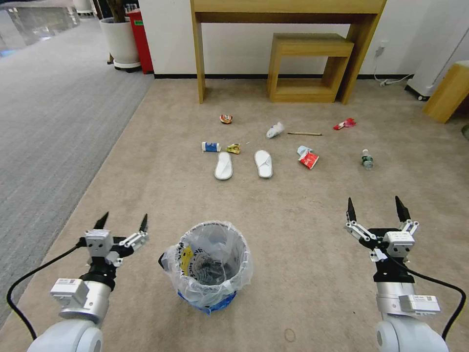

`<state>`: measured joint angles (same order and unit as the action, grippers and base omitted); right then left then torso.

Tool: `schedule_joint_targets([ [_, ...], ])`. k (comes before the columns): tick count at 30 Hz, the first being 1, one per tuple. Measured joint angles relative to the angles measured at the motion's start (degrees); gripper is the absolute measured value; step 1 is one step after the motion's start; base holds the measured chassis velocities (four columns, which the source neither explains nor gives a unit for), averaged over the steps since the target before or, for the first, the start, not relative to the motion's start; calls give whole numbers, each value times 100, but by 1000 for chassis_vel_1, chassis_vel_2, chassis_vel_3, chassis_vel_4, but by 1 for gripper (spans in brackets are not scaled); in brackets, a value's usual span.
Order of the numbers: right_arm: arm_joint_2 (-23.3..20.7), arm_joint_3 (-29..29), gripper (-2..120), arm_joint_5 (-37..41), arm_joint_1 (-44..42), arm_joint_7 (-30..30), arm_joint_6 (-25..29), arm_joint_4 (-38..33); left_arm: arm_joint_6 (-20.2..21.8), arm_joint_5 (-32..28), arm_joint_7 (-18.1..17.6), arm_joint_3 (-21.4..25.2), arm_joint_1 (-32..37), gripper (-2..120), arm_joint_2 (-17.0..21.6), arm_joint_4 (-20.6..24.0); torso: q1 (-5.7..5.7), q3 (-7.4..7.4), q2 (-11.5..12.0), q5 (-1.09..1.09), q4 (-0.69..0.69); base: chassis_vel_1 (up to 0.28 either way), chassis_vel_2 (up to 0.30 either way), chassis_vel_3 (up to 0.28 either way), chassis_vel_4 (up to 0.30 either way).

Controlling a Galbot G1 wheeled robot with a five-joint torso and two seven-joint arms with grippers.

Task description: Pick up the trash bin and place the garbage on the floor into it.

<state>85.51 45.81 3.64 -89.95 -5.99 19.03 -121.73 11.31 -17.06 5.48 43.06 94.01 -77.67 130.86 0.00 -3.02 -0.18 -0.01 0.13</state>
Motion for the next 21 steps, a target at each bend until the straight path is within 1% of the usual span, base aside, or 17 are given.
schedule_joint_targets([
  [1, 0, 0, 100, 0, 0, 0, 0, 0, 0, 0, 0, 0, 0, 100, 0, 0, 0, 0, 0, 0, 0, 0, 0, 0, 0],
  [2, -16, 1, 100, 6, 8, 1, 2, 8, 181, -221, -34, -63, -5, 100, 65, 69, 0, 0, 0, 1, 0, 0, 0, 0, 0],
  [3, -23, 1, 100, 9, 14, 1, 3, 13, 269, -320, -56, -88, -11, 100, 93, 99, 0, 0, 0, 1, 0, 0, 0, 0, 0],
  [4, -40, 0, 100, 16, 31, 1, 7, 23, 607, -649, -160, -159, -42, 100, 185, 190, 0, 0, 0, 1, 0, 0, 0, 0, 0],
  [5, -40, 0, 100, 16, 31, 1, 7, 23, 607, -649, -160, -159, -42, 100, 185, 190, 0, 0, 0, 1, 0, 0, 0, 0, 0],
  [7, -58, -6, 100, 19, 48, 1, 7, 26, 1189, -1187, -367, -252, -109, 100, 326, 298, 0, 0, 0, 0, 0, 0, 0, 0, 0],
  [8, -71, -14, 100, 21, 57, 1, 7, 26, 1703, -1648, -566, -316, -167, 100, 438, 379, 0, 0, 0, 0, 1, 0, 0, 0, 0],
  [9, -71, -14, 100, 21, 57, 1, 7, 26, 1703, -1648, -566, -316, -167, 100, 438, 379, 0, 0, 0, 0, 1, 0, 0, 0, 0],
  [10, -81, -23, 100, 22, 64, 1, 4, 25, 2148, -2110, -763, -374, -211, 100, 535, 448, 0, 0, 0, 0, 1, 0, 0, 0, 0],
  [11, -84, -27, 100, 22, 67, 1, 2, 26, 2267, -2259, -838, -393, -223, 100, 564, 468, 0, 0, 0, 0, 1, 0, 0, 0, 0],
  [12, -99, -38, 100, 22, 83, -1, -6, 25, 2684, -2885, -1178, -501, -276, 100, 702, 546, 0, 0, 0, 0, 0, 0, 0, 0, 0],
  [13, -104, -41, 100, 22, 89, -2, -9, 26, 2802, -3083, -1309, -550, -294, 100, 756, 568, 0, 0, 0, 0, 0, 0, 0, 0, 0],
  [14, -104, -41, 100, 22, 89, -2, -9, 26, 2802, -3083, -1309, -550, -294, 100, 756, 568, 0, 0, 0, 0, 0, 0, 0, 0, 0],
  [15, -113, -48, 100, 22, 96, -10, -11, 27, 2948, -3312, -1469, -629, -321, 100, 836, 594, 0, 0, 0, 0, 0, 0, 0, 0, 0],
  [16, -119, -54, 100, 22, 101, -17, -11, 33, 3031, -3428, -1554, -683, -342, 100, 891, 607, 0, 0, 0, 0, 0, 0, 0, 0, 0],
  [19, -128, -69, 100, 21, 114, -30, -12, 52, 3106, -3536, -1640, -757, -377, 100, 956, 610, 0, 0, 0, 0, 1, 0, 0, 0, 0],
  [21, -150, -109, 100, 16, 148, -59, -11, 95, 3157, -3740, -1869, -894, -478, 100, 1020, 558, 0, 0, 0, 1, 0, 0, 0, 0, 0],
])
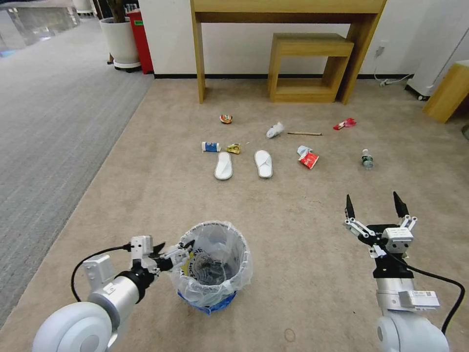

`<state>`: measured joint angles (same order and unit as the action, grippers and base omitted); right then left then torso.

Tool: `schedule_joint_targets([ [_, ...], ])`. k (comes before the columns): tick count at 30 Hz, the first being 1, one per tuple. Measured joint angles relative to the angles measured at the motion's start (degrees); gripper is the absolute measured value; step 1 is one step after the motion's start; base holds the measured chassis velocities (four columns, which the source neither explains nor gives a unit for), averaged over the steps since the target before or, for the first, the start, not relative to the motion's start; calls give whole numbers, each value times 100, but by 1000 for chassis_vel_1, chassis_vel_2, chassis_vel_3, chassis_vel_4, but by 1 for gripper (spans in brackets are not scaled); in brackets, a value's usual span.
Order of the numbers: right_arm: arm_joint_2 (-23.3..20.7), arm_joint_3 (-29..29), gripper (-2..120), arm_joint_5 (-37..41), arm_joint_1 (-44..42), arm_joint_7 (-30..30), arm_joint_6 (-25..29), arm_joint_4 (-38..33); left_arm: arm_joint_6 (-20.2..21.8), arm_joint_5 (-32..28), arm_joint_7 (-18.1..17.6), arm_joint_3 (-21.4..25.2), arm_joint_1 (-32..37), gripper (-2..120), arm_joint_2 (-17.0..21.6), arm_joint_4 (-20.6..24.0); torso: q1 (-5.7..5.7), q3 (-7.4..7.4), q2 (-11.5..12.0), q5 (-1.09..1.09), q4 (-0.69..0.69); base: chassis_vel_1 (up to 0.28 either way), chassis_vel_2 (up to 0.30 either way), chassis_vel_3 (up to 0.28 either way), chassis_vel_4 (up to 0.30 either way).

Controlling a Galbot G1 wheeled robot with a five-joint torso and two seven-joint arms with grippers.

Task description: Pick up the trash bin and place the garbage on the floor into it.

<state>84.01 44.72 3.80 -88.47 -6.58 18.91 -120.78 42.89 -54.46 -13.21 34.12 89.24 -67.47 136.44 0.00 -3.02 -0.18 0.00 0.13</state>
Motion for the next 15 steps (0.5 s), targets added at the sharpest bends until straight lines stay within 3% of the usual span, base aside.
schedule_joint_targets([
  [4, -36, -73, 100, -11, 32, -38, 0, 60, -1, -256, -296, -128, -127, 100, 4, -155, 0, 0, 0, 0, 0, 0, 0, 0, 0],
  [15, -84, -159, 100, -20, 90, -91, 0, 131, -28, -98, -310, -125, -283, 100, 1, -396, 0, 0, 0, -1, 0, 0, 0, 0, 0],
])
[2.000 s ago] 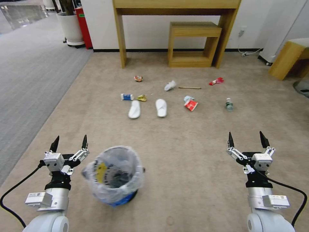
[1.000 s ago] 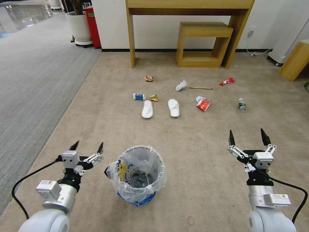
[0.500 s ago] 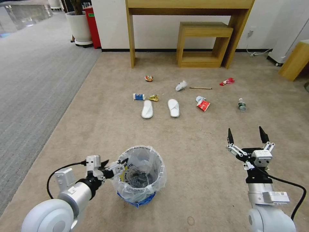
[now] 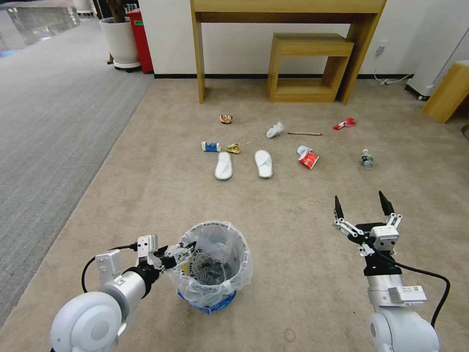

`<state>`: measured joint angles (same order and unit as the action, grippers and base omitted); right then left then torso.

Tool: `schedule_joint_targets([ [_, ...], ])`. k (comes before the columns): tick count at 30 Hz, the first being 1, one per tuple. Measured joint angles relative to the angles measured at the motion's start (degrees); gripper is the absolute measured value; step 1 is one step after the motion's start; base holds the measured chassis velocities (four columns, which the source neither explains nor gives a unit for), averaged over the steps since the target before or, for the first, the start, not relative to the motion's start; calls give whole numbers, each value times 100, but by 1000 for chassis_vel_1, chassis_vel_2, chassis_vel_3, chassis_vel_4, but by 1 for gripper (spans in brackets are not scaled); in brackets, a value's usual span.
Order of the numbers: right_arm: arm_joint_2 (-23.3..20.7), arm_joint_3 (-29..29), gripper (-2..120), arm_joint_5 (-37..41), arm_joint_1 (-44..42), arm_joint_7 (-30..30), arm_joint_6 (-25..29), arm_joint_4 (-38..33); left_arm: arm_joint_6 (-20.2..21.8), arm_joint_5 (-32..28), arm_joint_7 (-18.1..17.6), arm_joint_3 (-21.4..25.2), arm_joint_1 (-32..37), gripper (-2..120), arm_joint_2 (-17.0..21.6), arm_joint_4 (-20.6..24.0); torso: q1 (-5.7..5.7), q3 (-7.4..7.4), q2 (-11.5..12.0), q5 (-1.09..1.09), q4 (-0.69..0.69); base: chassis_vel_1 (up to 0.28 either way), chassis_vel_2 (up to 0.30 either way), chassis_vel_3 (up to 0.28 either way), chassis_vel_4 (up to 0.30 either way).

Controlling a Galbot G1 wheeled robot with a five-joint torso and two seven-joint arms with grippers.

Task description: Pick up the trash bin and place the garbage on the floor into it.

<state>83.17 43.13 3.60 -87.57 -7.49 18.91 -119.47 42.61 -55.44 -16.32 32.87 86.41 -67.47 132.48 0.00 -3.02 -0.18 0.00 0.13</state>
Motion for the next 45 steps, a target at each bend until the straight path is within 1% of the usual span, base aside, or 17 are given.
schedule_joint_targets([
  [2, -4, -24, 100, 0, 37, -3, 0, 24, -13, 245, 70, -10, -83, 100, 14, -164, 0, 0, 0, 0, 0, 0, 0, 0, 0],
  [4, -4, -39, 100, 1, 61, -4, 0, 27, -15, 341, 94, -22, -110, 100, 13, -223, 0, 0, 0, 0, 0, 0, 0, 0, 0],
  [11, -74, -215, 100, 74, 296, -4, -65, 242, -32, 979, 163, -292, -326, 100, -248, -803, 0, 0, 0, 0, 0, 0, 0, 0, 0],
  [13, -92, -223, 100, 76, 300, -4, -89, 254, -34, 1044, 182, -316, -364, 100, -237, -870, 0, 0, 0, 0, 0, 0, 0, 0, 0],
  [18, -99, -207, 100, 72, 293, -3, -102, 332, -39, 1158, 184, -340, -467, 100, -20, -1052, 0, 0, 0, 1, 0, 0, 0, 0, 0],
  [20, -90, -204, 100, 69, 289, -4, -101, 340, -39, 1227, 174, -351, -468, 100, -11, -1084, 0, 0, 0, 0, 0, 0, 0, 0, 0],
  [21, -76, -203, 100, 67, 284, -4, -100, 349, -40, 1419, 160, -381, -470, 100, -27, -1147, 0, 0, 0, 1, 0, 0, 0, 0, 0],
  [22, -67, -196, 100, 62, 289, -3, -97, 364, -41, 1932, 150, -468, -455, 100, -122, -1232, 0, 0, 0, 0, 0, 0, 0, 0, 0],
  [23, -67, -196, 100, 62, 289, -3, -97, 364, -41, 1932, 150, -468, -455, 100, -122, -1232, 0, 0, 0, 0, 0, 0, 0, 0, 0],
  [24, -67, -195, 100, 61, 291, -4, -97, 368, -41, 2032, 154, -483, -447, 100, -138, -1241, 0, 0, 0, 0, 0, 0, 0, 0, 0],
  [25, -66, -193, 100, 60, 295, -3, -96, 376, -49, 2270, 176, -519, -428, 100, -173, -1260, 0, 0, 0, 0, 0, 0, 0, 0, 0],
  [26, -66, -193, 100, 60, 295, -3, -96, 376, -49, 2270, 176, -519, -428, 100, -173, -1260, 0, 0, 0, 0, 0, 0, 0, 0, 0],
  [30, -63, -192, 100, 56, 298, -3, -90, 392, -142, 2894, 304, -628, -384, 100, -255, -1307, 0, 0, 0, 0, 0, 0, 0, 0, 0],
  [36, -61, -197, 100, 51, 294, -3, -52, 430, -207, 3296, 344, -680, -433, 100, -295, -1436, 0, 0, 0, 0, 1, 0, 0, 0, 0],
  [38, -69, -198, 100, 49, 295, -3, -31, 463, -212, 3556, 345, -742, -448, 100, -303, -1524, 0, 0, 0, 1, 0, 0, 0, 0, 0],
  [41, -82, -200, 100, 47, 308, -4, -18, 503, -212, 3736, 332, -843, -447, 100, -367, -1573, 0, 1, -1, 2, 0, 0, 0, 0, 0],
  [45, -119, -199, 100, 55, 332, -3, -6, 559, -114, 3722, 232, -952, -450, 100, -493, -1544, 0, 2, -1, 3, -1, 0, 0, 0, 0],
])
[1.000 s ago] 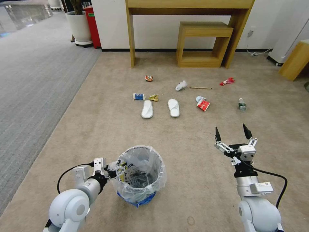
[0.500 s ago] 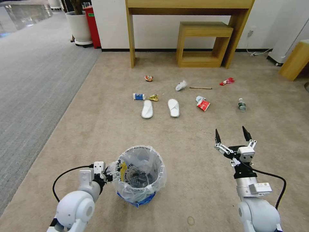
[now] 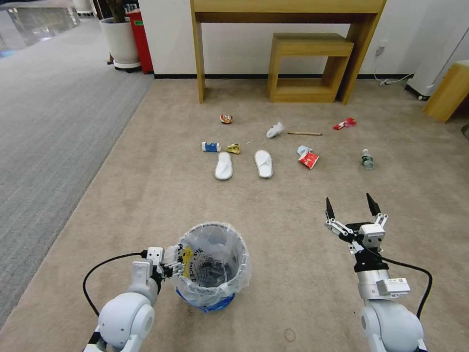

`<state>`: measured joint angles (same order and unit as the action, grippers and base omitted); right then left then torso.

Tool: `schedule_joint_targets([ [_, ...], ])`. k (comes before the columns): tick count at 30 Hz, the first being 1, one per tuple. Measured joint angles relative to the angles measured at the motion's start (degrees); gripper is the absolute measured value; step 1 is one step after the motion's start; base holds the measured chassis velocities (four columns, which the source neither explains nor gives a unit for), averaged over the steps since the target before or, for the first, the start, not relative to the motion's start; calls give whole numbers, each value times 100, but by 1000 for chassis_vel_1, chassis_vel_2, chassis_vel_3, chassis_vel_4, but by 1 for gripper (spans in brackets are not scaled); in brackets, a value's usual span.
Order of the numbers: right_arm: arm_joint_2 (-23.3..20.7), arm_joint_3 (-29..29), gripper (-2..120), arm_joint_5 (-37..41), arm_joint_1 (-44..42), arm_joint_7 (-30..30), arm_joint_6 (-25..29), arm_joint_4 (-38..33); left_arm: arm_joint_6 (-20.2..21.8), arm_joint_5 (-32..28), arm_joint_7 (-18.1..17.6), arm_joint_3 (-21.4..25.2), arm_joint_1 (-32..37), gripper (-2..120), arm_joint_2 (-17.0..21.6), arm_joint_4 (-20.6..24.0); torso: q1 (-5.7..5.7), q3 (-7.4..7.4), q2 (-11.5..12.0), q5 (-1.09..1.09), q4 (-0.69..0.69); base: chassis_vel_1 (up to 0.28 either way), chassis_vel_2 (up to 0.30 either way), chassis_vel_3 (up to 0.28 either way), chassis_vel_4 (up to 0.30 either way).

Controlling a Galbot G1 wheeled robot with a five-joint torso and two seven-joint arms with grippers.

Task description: Pick up the trash bin and place the garbage on the floor into it.

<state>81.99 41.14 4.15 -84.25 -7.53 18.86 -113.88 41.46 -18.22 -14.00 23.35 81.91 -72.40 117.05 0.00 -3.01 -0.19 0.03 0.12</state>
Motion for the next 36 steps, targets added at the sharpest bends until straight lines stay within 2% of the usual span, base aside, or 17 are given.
schedule_joint_targets([
  [5, -23, 12, 100, 21, 30, 0, 32, 77, 60, -134, -185, -165, 37, 100, -92, 164, 0, -1, 1, -4, 1, 0, 0, 0, 0],
  [9, -37, 14, 100, 27, 46, -1, 59, 127, 88, -168, -194, -203, 22, 100, -161, 306, 0, -1, 0, -4, 3, 0, 0, 0, 0],
  [17, -43, -5, 100, 29, 53, -6, 94, 177, 85, -171, -236, -139, -29, 100, -139, 307, 0, -2, 1, -3, 2, 0, 0, 0, 0],
  [26, 9, -61, 100, -8, 66, -17, 111, 193, 77, -180, -616, -262, -27, 100, -317, 386, 0, -2, 1, -3, 2, 0, 0, 0, 0],
  [32, 12, -36, 100, -13, 61, -18, 129, 209, 75, -168, -594, -456, 62, 100, -382, 626, 1, -1, 1, -2, 1, 0, 0, 0, 0],
  [36, 35, -47, 100, -28, 60, -18, 130, 209, 73, -51, -568, -531, 28, 100, -454, 548, 0, -1, 1, -2, 1, 0, 0, 0, 0],
])
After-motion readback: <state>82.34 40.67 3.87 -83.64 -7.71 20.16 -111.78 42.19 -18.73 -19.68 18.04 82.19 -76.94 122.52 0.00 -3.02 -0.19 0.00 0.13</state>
